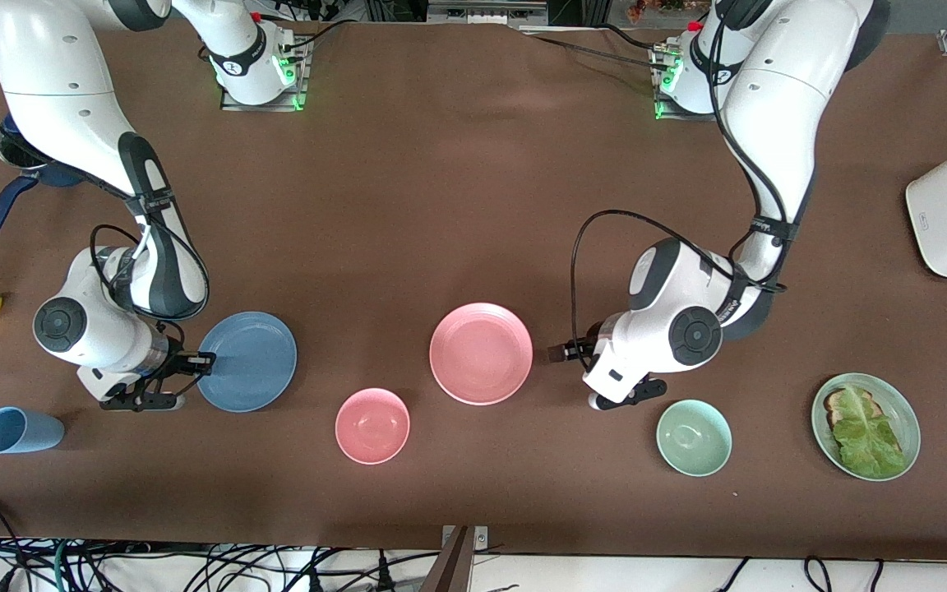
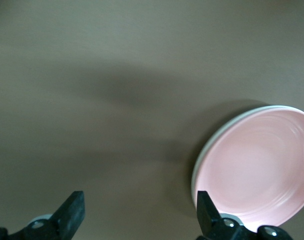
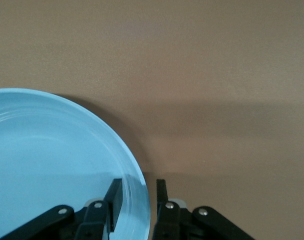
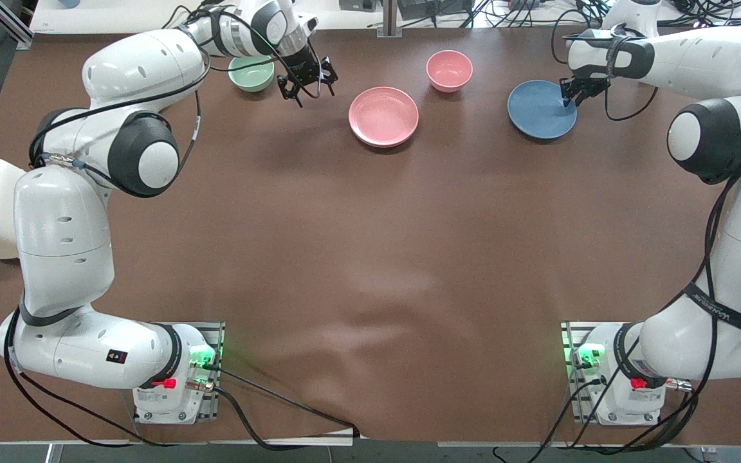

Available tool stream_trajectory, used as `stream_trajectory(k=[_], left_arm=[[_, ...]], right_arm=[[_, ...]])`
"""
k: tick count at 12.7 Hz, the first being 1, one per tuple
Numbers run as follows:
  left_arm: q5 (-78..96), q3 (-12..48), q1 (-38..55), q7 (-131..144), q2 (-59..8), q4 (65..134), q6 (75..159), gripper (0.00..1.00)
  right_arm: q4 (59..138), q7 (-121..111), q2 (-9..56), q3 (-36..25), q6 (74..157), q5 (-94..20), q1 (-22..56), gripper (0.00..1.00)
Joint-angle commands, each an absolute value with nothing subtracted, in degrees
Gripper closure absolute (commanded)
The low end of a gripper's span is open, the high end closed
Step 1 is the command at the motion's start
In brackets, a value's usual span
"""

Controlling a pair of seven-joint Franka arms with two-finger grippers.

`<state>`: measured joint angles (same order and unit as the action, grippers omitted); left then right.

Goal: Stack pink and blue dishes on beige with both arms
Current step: 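Release the pink plate with the left gripper while the right gripper grasps the blue plate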

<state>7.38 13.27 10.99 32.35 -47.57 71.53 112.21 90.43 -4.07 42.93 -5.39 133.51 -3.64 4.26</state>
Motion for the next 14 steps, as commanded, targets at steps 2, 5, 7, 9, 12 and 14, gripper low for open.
stream_trajectory(k=[2, 5, 7, 9, 12, 14], left_arm=[[5.62, 13.36, 5.47, 24.29, -43.16, 73.12, 103.55, 0.0], [3.79, 13.27, 1.07, 17.86, -39.47, 78.2, 102.39, 0.0], [2.12, 13.27, -1.83, 13.56, -37.19, 81.55, 102.31, 0.0], [0.01, 13.36, -5.08, 8.55, -36.13, 82.62, 100.21, 0.0], [-0.26, 13.27, -8.78, 2.91, -34.37, 82.53, 95.73, 0.0], [-3.5, 13.27, -9.49, 2.81, -32.53, 82.44, 93.7, 0.0]], right_arm=[[89.65, -5.63, 43.33, -4.83, 132.8, -4.75, 3.87, 1.0], [88.6, -5.71, 42.46, -4.57, 130.09, -4.66, 4.13, 1.0], [85.71, -5.62, 41.14, -3.78, 124.83, -4.66, 4.22, 1.0], [83.07, -5.89, 38.51, -2.12, 119.55, -4.66, 3.87, 1.0], [80.51, -5.98, 35.7, 2.44, 115.15, -6.4, 3.78, 1.0], [79.46, -5.8, 34.81, 3.69, 114.87, -12.19, 4.3, 1.0]])
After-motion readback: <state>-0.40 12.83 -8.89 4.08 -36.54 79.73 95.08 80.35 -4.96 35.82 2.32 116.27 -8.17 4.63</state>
